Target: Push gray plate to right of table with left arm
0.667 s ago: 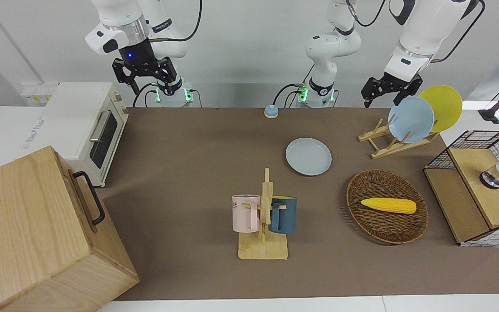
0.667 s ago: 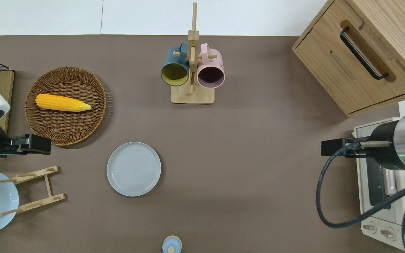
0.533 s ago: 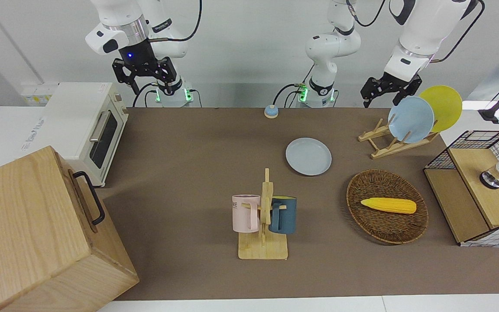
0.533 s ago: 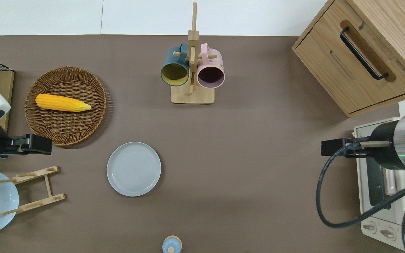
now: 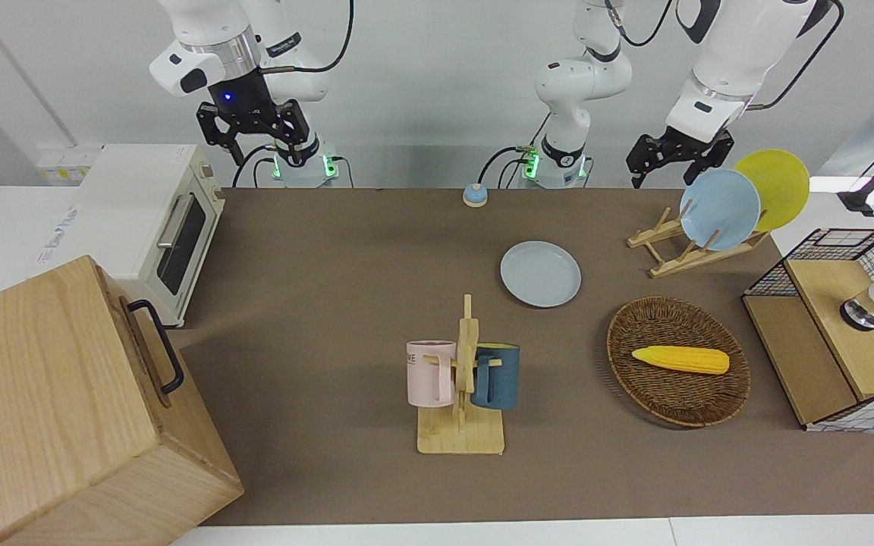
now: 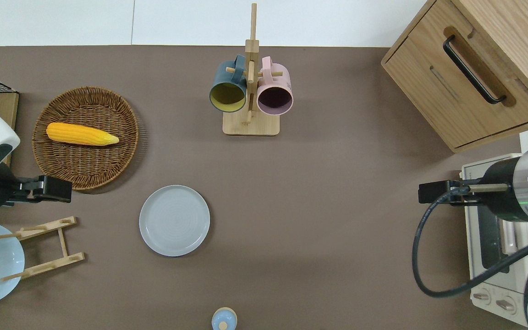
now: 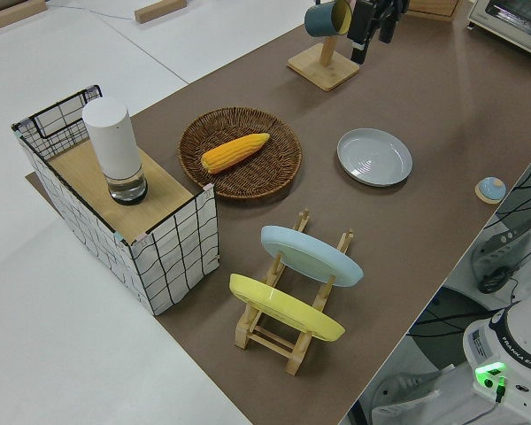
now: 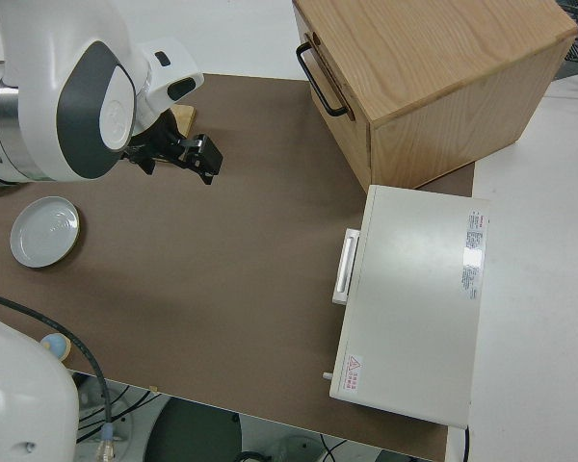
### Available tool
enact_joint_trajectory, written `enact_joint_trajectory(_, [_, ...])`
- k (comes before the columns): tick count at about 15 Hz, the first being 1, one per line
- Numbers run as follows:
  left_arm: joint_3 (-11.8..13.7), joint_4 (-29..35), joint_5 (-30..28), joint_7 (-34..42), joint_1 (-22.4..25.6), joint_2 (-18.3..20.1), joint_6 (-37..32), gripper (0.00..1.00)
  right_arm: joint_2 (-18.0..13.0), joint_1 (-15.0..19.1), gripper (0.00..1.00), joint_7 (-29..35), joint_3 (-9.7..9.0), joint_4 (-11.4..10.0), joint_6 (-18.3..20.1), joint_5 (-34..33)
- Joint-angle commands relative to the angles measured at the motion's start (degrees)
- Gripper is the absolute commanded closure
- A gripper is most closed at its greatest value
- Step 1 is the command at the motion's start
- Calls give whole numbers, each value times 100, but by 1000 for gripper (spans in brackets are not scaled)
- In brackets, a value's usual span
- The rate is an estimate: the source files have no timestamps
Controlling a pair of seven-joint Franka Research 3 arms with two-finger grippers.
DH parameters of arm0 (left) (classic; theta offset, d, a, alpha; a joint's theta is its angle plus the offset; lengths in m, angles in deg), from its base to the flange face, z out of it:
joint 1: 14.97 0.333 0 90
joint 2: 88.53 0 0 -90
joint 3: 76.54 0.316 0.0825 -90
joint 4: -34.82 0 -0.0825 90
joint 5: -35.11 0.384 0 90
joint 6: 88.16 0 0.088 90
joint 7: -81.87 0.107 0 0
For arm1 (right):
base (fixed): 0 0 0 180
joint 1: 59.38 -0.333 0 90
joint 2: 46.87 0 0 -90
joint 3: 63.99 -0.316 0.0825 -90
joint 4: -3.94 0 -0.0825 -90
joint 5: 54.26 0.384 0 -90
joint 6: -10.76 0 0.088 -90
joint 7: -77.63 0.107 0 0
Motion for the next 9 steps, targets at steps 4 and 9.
enact_joint_trajectory(4, [20, -15, -100, 42, -13, 76, -96, 5, -88, 87, 5, 12, -41, -100, -10, 101])
enact_joint_trajectory(9, [90, 37, -109, 68, 22, 85, -70, 5, -88, 96, 5, 12, -41, -100, -19, 101])
